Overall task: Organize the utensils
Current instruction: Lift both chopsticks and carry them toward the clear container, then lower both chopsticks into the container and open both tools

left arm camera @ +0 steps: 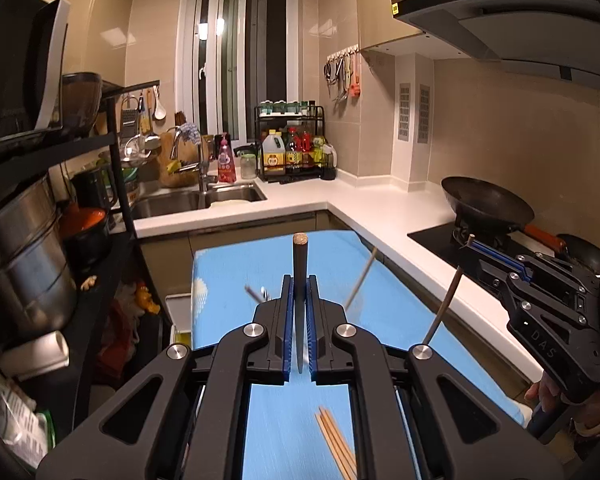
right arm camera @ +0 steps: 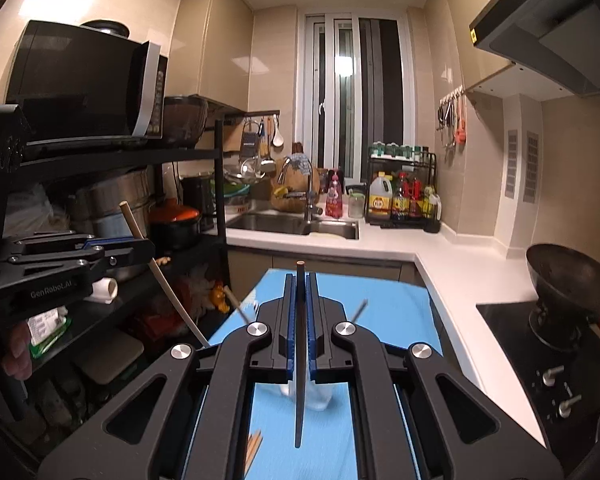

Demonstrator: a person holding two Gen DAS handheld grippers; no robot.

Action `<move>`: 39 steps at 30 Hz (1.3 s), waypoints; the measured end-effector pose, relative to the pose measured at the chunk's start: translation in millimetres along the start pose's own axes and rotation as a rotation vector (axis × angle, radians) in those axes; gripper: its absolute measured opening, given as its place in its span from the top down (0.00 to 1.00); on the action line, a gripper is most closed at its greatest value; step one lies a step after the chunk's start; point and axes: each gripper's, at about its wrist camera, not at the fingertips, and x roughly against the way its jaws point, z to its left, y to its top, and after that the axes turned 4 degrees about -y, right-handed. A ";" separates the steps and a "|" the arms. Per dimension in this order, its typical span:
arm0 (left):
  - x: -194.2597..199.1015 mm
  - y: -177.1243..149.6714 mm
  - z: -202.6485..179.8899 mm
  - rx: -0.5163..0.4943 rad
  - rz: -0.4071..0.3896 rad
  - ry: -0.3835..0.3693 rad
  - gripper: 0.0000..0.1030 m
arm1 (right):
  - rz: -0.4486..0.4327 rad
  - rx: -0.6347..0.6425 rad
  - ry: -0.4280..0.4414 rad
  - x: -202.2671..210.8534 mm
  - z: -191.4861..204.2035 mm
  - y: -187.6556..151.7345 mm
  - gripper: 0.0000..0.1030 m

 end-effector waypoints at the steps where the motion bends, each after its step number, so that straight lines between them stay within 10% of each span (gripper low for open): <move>1: -4.6 8.4 1.7 -0.002 -0.004 -0.001 0.94 | -0.010 0.002 0.000 -6.3 -0.5 8.2 0.95; 26: -126.0 45.8 29.3 0.005 0.078 -0.026 0.94 | -0.131 0.030 -0.025 -112.4 -12.6 67.6 0.95; 39: -156.3 19.8 38.6 0.036 0.141 -0.018 0.94 | 0.019 -0.049 0.005 -142.1 -27.7 11.6 0.91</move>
